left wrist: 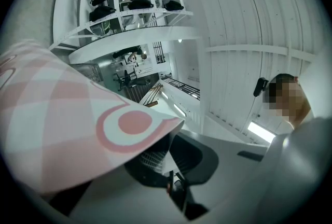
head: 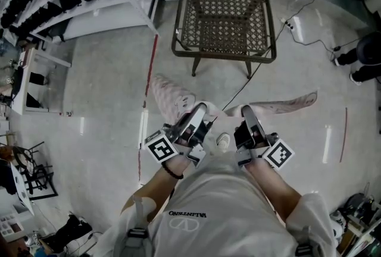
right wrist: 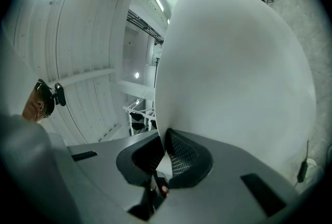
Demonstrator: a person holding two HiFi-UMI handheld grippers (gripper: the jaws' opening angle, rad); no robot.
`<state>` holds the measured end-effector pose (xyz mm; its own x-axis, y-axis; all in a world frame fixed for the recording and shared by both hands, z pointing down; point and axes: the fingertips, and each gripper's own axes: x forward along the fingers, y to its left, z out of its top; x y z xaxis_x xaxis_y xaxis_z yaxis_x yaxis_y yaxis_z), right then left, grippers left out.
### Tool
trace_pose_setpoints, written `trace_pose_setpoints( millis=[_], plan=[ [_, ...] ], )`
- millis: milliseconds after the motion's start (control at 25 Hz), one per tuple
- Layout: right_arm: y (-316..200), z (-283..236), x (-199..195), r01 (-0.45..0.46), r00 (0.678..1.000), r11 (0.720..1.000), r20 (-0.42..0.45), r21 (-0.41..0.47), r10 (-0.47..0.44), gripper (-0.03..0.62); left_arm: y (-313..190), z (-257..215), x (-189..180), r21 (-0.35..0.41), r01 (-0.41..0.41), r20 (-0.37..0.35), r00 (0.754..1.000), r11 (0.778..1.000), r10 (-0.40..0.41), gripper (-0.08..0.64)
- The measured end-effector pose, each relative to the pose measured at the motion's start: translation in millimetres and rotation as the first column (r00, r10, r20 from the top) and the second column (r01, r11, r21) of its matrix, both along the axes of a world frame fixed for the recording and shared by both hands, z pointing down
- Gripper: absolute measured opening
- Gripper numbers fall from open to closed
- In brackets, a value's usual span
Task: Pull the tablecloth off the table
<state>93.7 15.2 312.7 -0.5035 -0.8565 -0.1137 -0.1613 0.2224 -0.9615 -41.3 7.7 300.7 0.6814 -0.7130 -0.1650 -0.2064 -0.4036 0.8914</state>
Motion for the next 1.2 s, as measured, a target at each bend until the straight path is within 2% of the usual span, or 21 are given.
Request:
trace_pose_setpoints(
  millis=[120, 240, 400, 800, 1040, 1200],
  plan=[
    [-0.8, 0.6, -1.0, 0.004, 1.0, 1.0, 0.004, -0.002, -0.004, 0.015, -3.3, -7.1, -0.8, 0.023, 0.012, 0.017, 1.0, 1.0, -0.012, 0.004],
    [-2.4, 2.6, -1.8, 0.008, 1.0, 1.0, 0.001, -0.008, -0.008, 0.015, -4.7, -4.9, -2.3, 0.015, 0.014, 0.035, 0.999, 1.0, -0.015, 0.005],
    [-2.7, 3.5, -1.2, 0.012, 1.0, 1.0, -0.005, -0.002, -0.012, 0.014, -4.4, -7.2, -1.2, 0.032, 0.01, 0.018, 1.0, 0.999, -0.011, 0.003],
    [-2.6, -4.0, 1.0, 0.005, 1.0, 1.0, -0.01, 0.005, -0.005, 0.014, -2.1, -5.0, -0.3, 0.018, 0.0, 0.029, 1.0, 1.0, -0.001, 0.004],
    [-4.3, -1.9, 0.6, 0.007, 1.0, 1.0, -0.008, -0.002, -0.007, 0.014, -3.0, -2.3, 0.7, 0.008, 0.004, 0.0, 1.0, 1.0, -0.004, 0.003],
    [-4.3, 0.8, 0.4, 0.004, 1.0, 1.0, 0.003, -0.012, -0.004, 0.014, -5.4, -4.0, 0.8, 0.025, 0.004, 0.022, 1.0, 1.0, -0.004, 0.005]
  ],
)
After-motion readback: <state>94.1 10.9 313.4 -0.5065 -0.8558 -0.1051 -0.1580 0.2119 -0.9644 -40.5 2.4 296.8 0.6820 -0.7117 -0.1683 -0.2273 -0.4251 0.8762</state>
